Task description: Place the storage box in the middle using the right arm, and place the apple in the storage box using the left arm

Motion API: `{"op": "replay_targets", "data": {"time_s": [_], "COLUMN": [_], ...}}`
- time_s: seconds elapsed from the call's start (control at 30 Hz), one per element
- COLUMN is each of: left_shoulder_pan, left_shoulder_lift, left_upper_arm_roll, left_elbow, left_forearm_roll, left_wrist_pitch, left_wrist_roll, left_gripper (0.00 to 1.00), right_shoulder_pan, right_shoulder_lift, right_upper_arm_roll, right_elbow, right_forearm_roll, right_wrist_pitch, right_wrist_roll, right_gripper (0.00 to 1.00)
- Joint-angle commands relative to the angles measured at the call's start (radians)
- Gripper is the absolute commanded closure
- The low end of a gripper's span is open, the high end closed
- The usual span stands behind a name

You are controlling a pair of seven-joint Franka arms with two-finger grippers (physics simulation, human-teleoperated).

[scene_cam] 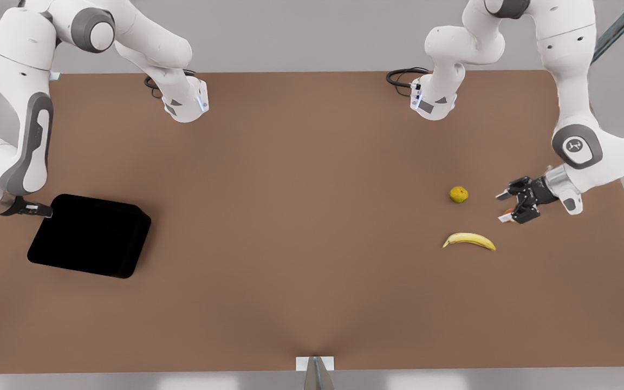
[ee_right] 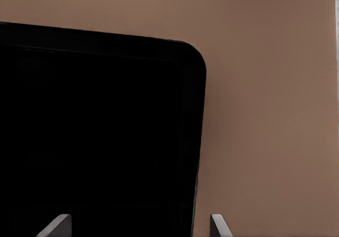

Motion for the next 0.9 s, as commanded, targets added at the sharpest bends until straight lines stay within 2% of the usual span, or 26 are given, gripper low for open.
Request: {"op": "replay_targets", "data": {"time_s": [0.0, 0.07, 0.27, 0.43, 0.53, 0.57, 0.6, 0.63, 0.67, 0.73, 0.87], "left_shoulder_pan": [-0.004, 0.018, 0.265, 0.298, 0.306, 0.306, 0.317, 0.337, 0.384, 0.467, 0.528], "left_shoulder_lift": [0.011, 0.072, 0.251, 0.316, 0.330, 0.336, 0.345, 0.374, 0.423, 0.468, 0.529], "left_upper_arm_roll": [0.000, 0.000, -0.006, -0.015, -0.016, -0.016, -0.015, -0.016, -0.030, -0.067, -0.118], "left_elbow": [-0.006, -0.006, 0.036, 0.040, 0.040, 0.040, 0.040, 0.046, 0.091, 0.117, 0.140], "left_forearm_roll": [-0.300, -0.311, -0.495, -0.611, -0.612, -0.612, -0.607, -0.608, -0.605, -0.599, -0.602], "left_wrist_pitch": [0.000, -0.034, -0.285, -0.300, -0.304, -0.305, -0.307, -0.319, -0.366, -0.399, -0.403], "left_wrist_roll": [0.000, -0.020, -0.044, -0.038, -0.035, -0.035, -0.035, -0.018, -0.004, 0.019, 0.042], "left_gripper": [0.00, 0.00, 0.00, 0.00, 0.00, 0.00, 0.00, 0.00, 0.00, 0.00, 0.00], "right_shoulder_pan": [-0.010, -0.039, -0.042, -0.040, -0.042, -0.040, -0.040, -0.040, -0.040, -0.040, -0.040], "right_shoulder_lift": [0.006, 0.069, 0.139, 0.210, 0.220, 0.225, 0.225, 0.225, 0.228, 0.231, 0.242], "right_upper_arm_roll": [-0.001, -0.013, -0.032, -0.032, -0.032, -0.032, -0.032, -0.032, -0.032, -0.032, -0.033], "right_elbow": [-0.003, -0.020, -0.035, -0.027, -0.027, -0.027, -0.030, -0.032, -0.033, -0.035, -0.038], "right_forearm_roll": [0.002, 0.115, 0.123, 0.124, 0.124, 0.123, 0.121, 0.121, 0.120, 0.121, 0.120], "right_wrist_pitch": [0.008, 0.086, 0.137, 0.155, 0.155, 0.154, 0.152, 0.149, 0.149, 0.149, 0.151], "right_wrist_roll": [0.000, -0.108, -0.111, -0.108, -0.108, -0.109, -0.112, -0.126, -0.128, -0.155, -0.155], "right_gripper": [0.00, 0.00, 0.00, 0.00, 0.00, 0.10, 0.34, 0.51, 0.61, 0.62, 0.63]}}
